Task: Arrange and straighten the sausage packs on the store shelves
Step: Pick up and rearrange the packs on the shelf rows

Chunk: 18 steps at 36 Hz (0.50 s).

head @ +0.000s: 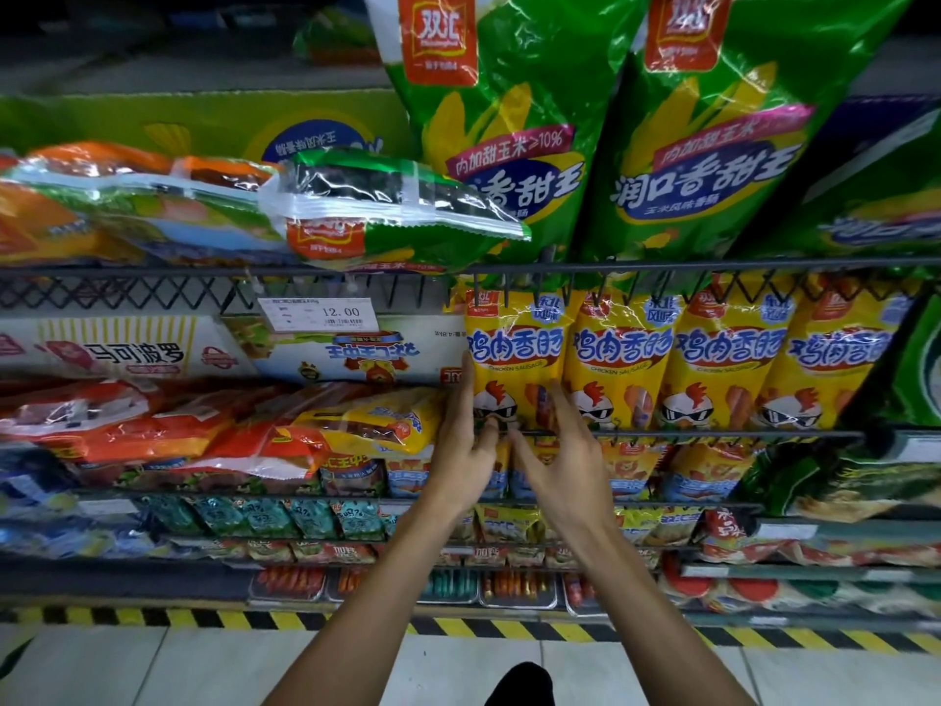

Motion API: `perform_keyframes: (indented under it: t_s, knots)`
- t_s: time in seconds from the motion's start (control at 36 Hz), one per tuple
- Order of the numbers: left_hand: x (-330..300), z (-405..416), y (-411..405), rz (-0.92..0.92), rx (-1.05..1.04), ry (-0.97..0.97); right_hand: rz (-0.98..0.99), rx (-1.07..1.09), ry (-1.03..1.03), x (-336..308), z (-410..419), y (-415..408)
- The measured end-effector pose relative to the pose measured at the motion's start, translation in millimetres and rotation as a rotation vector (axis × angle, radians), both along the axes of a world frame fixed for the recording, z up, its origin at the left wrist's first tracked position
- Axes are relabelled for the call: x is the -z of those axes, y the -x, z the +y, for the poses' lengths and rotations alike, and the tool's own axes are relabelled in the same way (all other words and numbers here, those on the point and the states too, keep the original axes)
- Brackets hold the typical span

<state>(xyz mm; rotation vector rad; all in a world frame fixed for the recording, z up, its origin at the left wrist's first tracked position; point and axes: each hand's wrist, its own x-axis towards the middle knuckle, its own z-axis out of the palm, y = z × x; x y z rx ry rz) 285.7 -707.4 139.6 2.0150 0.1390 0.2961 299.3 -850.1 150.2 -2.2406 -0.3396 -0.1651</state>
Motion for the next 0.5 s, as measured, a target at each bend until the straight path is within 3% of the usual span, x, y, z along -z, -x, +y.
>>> perform_keyframes:
  t_s: [0.08, 0.25, 0.36, 0.5]
  knots:
    - [0, -2, 4, -0.021, 0.002, -0.072, -0.027, -0.004, 0.004, 3, -1, 0]
    - [-3, -14, 20, -0.302, 0.019, -0.323, -0.306, -0.124, 0.042, 3, -1, 4]
    - [8, -11, 14, -0.245, 0.07, -0.496, -0.317, -0.202, 0.141, 11, 0, -10]
    - [9, -8, 12, -0.218, 0.083, -0.557, -0.343, -0.233, 0.214, 19, -5, -16]
